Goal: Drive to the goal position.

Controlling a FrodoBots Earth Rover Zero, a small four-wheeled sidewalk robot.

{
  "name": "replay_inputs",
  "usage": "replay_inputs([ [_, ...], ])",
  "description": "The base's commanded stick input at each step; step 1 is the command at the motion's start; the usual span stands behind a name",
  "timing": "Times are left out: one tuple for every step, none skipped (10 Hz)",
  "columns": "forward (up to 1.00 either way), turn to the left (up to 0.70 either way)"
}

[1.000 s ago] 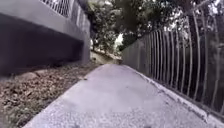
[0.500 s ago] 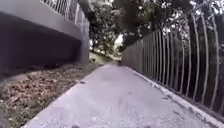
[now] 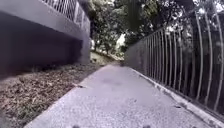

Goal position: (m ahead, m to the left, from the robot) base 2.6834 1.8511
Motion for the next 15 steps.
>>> replay_inputs([
  [0.5,0.0],
  [0.5,0.0],
  [0.5,0.0],
  [0.5,0.0],
  [0.5,0.13],
  [0.5,0.26],
  [0.5,0.38],
  [0.5,0.5],
  [0.5,0.5],
  [0.5,0.5],
  [0.5,0.37],
  [0.5,0.14],
  [0.5,0.0],
  [0.5,0.0],
  [0.5,0.0],
])
